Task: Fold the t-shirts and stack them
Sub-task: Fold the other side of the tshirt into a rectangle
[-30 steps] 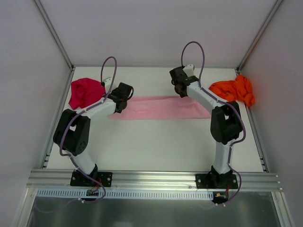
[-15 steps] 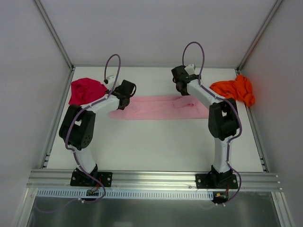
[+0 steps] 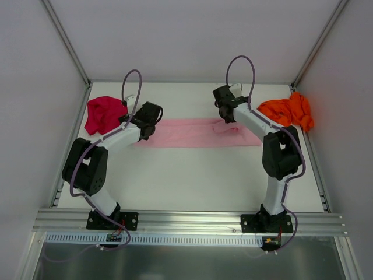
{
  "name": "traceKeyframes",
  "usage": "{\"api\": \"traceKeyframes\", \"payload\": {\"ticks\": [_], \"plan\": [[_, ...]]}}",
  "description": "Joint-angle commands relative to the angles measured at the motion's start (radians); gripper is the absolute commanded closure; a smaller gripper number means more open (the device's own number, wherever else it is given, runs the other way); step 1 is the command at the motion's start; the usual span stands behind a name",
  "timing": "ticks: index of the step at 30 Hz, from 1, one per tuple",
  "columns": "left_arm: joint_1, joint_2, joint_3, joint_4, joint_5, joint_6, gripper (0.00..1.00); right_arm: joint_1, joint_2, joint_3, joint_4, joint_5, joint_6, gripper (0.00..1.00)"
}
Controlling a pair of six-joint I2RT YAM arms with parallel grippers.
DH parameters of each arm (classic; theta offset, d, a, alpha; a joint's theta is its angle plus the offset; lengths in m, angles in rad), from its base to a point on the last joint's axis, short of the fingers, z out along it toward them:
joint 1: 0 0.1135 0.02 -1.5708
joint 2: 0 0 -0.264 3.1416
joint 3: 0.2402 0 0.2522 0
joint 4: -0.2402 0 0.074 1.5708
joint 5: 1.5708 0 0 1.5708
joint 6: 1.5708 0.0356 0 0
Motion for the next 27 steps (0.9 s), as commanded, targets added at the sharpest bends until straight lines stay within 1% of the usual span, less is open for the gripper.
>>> {"api": "traceKeyframes", "payload": {"ticks": [1, 5, 9, 12, 15, 17, 19, 20, 24, 25, 26, 27], "plan": [[-0.01, -0.071, -0.037, 0.053, 0.0, 0.0, 0.12, 0.034, -0.078, -0.021, -0.003, -0.025, 0.037, 0.27], [-0.017, -0.056, -0.046, 0.07, 0.038, 0.013, 0.13, 0.051, -0.093, -0.067, 0.01, -0.058, 0.055, 0.26], [-0.036, -0.033, -0.049, 0.061, 0.043, 0.003, 0.12, 0.065, -0.162, -0.182, 0.082, -0.149, 0.068, 0.26], [-0.036, -0.004, -0.055, 0.046, 0.054, -0.019, 0.08, 0.085, -0.237, -0.253, 0.111, -0.16, 0.069, 0.26], [-0.037, 0.025, -0.036, 0.006, 0.054, -0.037, 0.06, 0.113, -0.297, -0.286, 0.107, -0.134, 0.071, 0.26], [-0.036, 0.039, -0.029, -0.017, 0.049, -0.06, 0.01, 0.131, -0.333, -0.297, 0.098, -0.115, 0.071, 0.26], [-0.036, 0.042, -0.046, 0.004, 0.063, -0.057, 0.01, 0.142, -0.353, -0.309, 0.09, -0.079, 0.078, 0.26], [-0.036, 0.039, -0.06, 0.019, 0.092, -0.053, 0.01, 0.148, -0.363, -0.316, 0.09, -0.063, 0.078, 0.25], [-0.05, -0.016, -0.118, 0.023, 0.068, -0.075, 0.01, 0.148, -0.316, -0.299, 0.069, -0.005, 0.08, 0.26], [-0.066, -0.033, -0.127, 0.035, 0.06, -0.066, 0.01, 0.149, -0.304, -0.299, 0.075, -0.017, 0.08, 0.28], [-0.076, -0.065, -0.138, 0.044, 0.057, -0.054, 0.01, 0.148, -0.285, -0.306, 0.111, -0.034, 0.08, 0.36], [-0.085, -0.076, -0.137, 0.058, 0.06, -0.031, 0.01, 0.148, -0.275, -0.314, 0.13, -0.07, 0.08, 0.42]]}}
